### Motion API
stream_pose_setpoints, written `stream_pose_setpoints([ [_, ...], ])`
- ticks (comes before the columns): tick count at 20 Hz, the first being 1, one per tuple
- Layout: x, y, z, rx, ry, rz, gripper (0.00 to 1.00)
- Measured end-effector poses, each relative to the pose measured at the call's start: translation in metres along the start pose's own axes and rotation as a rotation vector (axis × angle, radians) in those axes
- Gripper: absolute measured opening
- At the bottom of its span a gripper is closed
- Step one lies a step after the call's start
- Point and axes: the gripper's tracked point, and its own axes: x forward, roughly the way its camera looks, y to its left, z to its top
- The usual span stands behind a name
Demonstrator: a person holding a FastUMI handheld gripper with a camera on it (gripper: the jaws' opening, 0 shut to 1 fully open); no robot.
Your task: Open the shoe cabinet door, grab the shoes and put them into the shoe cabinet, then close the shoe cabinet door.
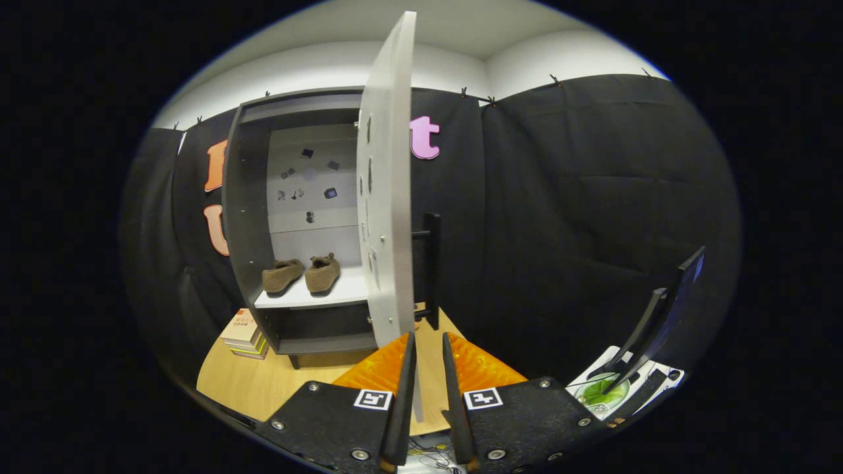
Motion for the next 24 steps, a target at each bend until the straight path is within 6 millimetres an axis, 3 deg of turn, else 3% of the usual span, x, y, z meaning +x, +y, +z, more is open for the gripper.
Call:
stream_pose_setpoints([
  [5, 0.026, -0.011, -0.003, 0.024, -0.001, 0.083, 0.27],
  [13, 0.066, 0.001, -0.004, -0.029, -0.026, 0.215, 0.42],
  [18, 0.068, 0.009, -0.007, -0.012, -0.036, 0.277, 0.45],
  [24, 0.057, 0.018, -0.007, -0.027, -0.051, 0.355, 0.45],
])
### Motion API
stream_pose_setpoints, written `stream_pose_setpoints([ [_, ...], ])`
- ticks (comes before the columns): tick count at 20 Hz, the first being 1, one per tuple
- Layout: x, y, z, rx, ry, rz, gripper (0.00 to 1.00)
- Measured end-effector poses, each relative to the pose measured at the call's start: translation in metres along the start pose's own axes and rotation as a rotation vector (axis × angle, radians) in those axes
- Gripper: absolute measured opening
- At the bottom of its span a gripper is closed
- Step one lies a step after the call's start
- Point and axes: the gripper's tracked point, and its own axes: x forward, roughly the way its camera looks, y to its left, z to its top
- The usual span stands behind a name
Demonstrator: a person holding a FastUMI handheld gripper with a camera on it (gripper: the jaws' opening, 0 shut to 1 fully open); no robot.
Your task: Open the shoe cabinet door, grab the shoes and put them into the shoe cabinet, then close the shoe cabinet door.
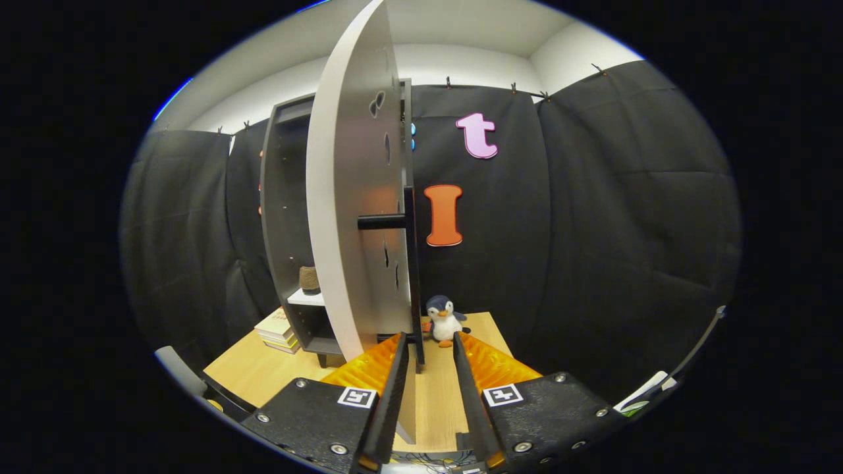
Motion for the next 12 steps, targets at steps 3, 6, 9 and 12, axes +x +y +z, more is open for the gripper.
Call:
stream_pose_setpoints([
  [3, 0.002, 0.020, -0.003, 0.034, -0.006, 0.071, 0.45],
  [6, 0.008, 0.035, -0.001, 0.025, -0.008, 0.126, 0.45],
  [9, 0.013, 0.073, -0.005, 0.009, -0.010, 0.172, 0.45],
  [12, 0.018, 0.097, -0.007, -0.010, -0.004, 0.214, 0.45],
])
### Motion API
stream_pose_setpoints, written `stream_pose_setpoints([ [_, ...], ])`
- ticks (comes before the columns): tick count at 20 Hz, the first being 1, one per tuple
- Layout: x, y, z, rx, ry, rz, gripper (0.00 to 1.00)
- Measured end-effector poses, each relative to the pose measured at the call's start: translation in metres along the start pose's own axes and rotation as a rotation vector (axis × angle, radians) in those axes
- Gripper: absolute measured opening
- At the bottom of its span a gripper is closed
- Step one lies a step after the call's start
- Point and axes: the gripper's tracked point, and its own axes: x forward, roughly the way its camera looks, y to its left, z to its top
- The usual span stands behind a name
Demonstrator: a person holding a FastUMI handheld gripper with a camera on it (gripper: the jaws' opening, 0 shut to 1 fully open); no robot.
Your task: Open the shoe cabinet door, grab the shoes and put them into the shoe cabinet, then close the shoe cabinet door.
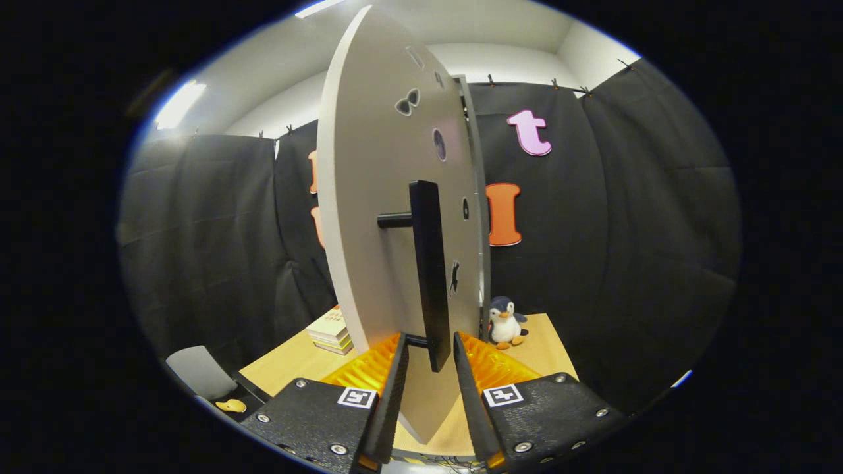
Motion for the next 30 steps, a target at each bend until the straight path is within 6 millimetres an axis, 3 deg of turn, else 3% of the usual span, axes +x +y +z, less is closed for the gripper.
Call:
stream_pose_setpoints([
  [8, 0.041, 0.068, 0.000, -0.020, -0.005, 0.126, 0.50],
  [14, 0.101, 0.114, 0.007, 0.060, -0.006, 0.188, 0.60],
  [16, 0.115, 0.124, 0.008, 0.044, -0.014, 0.190, 0.62],
  [20, 0.156, 0.163, 0.016, -0.018, -0.028, 0.175, 0.68],
  [26, 0.210, 0.186, 0.035, -0.056, -0.056, 0.128, 0.71],
  [30, 0.224, 0.191, 0.036, -0.063, -0.059, 0.070, 0.75],
])
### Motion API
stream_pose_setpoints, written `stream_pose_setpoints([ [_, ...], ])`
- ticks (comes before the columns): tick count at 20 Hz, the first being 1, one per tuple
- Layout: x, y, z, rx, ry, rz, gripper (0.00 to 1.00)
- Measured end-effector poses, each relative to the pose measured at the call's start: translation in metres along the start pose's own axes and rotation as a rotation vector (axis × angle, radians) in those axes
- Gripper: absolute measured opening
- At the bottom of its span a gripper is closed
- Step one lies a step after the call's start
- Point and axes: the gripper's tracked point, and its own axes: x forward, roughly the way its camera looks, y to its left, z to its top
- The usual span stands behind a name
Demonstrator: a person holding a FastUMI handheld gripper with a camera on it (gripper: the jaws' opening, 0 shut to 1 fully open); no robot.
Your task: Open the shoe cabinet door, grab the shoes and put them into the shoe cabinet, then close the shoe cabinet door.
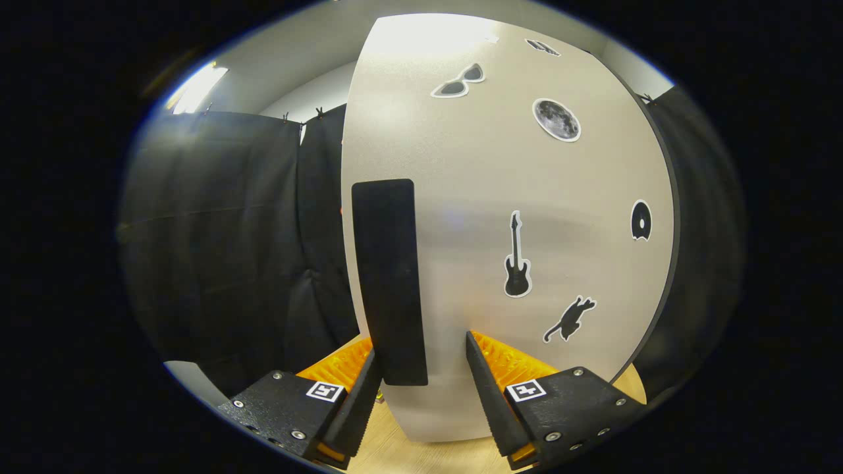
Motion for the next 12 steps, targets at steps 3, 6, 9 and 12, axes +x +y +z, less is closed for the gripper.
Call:
stream_pose_setpoints([
  [3, 0.006, 0.003, -0.002, -0.015, -0.003, -0.064, 0.77],
  [6, 0.013, 0.002, -0.002, 0.000, -0.019, -0.115, 0.77],
  [9, 0.020, 0.001, -0.003, 0.005, -0.030, -0.165, 0.78],
  [12, 0.023, 0.001, -0.001, 0.000, -0.045, -0.202, 0.79],
])
